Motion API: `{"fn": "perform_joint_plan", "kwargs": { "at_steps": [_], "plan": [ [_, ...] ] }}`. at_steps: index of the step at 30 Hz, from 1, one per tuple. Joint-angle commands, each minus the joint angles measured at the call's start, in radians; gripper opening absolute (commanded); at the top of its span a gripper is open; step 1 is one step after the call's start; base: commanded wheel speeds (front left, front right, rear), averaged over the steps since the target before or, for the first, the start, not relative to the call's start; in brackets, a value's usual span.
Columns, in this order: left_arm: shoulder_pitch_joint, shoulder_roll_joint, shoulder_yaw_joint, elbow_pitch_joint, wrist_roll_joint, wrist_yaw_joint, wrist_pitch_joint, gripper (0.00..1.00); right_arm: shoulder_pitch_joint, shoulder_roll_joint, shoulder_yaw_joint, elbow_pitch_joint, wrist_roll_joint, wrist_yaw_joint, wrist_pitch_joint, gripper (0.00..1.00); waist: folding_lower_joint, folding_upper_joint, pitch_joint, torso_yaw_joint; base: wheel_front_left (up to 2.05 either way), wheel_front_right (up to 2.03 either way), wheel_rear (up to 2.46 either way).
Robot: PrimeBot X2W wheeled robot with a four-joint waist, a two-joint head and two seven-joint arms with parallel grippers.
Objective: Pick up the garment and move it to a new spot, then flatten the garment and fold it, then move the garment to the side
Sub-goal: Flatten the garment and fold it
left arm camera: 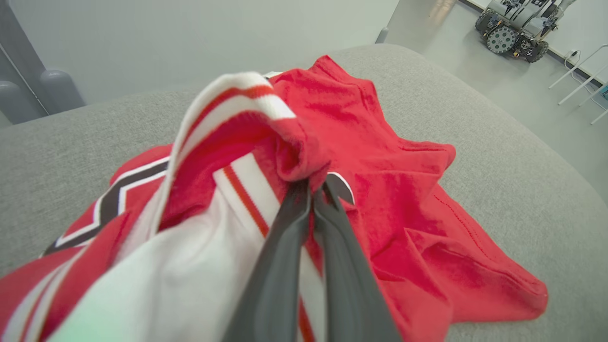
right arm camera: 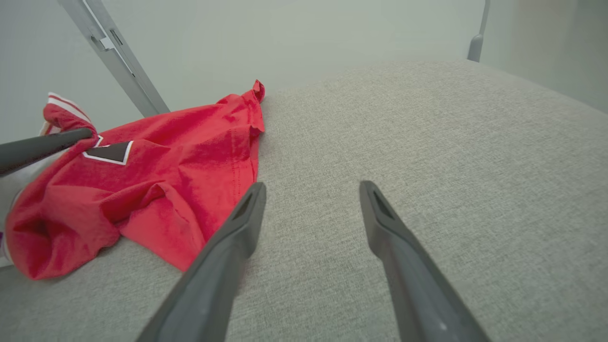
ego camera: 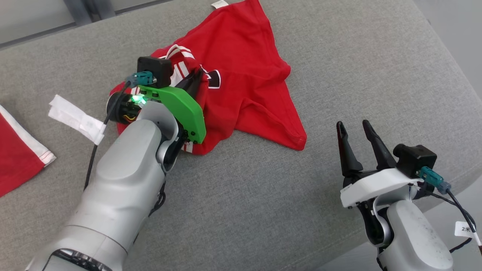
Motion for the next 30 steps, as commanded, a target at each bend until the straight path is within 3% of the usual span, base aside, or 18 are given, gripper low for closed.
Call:
{"fn": "perform_joint_plan", "kwargs": {
  "at_steps": [1, 11, 18, 22, 30],
  "plan": [
    [-0.019, -0.008, -0.013, 0.032, 0.002, -0.006, -0.02, 1.0, -0.014, 0.002, 0.005, 0.005, -0.007, 0.0, -0.003, 1.0, 0.0, 0.0, 0.0, 0.013, 0.0, 0.0, 0.0],
    [-0.011, -0.037, -0.116, 0.044, -0.021, -0.018, -0.144, 1.0, 0.016, -0.041, 0.003, 0.026, -0.019, 0.0, -0.003, 1.0, 0.0, 0.0, -0.09, 0.131, 0.0, 0.0, 0.0],
    [0.082, 0.024, -0.075, 0.009, -0.071, -0.014, -0.19, 1.0, 0.053, -0.051, 0.014, 0.04, -0.013, 0.0, -0.003, 1.0, 0.0, 0.0, -0.158, 0.169, 0.0, 0.0, 0.0],
    [0.136, 0.071, -0.037, -0.013, -0.117, -0.003, -0.172, 1.0, 0.069, -0.051, 0.022, 0.039, -0.009, 0.0, -0.003, 1.0, 0.0, 0.0, -0.165, 0.168, 0.0, 0.0, 0.0],
    [0.2, 0.12, -0.019, -0.068, -0.243, -0.018, -0.02, 1.0, 0.057, -0.058, 0.027, 0.03, 0.001, 0.0, -0.003, 1.0, 0.0, 0.0, -0.132, 0.144, 0.0, 0.0, 0.0]
  ]
}}
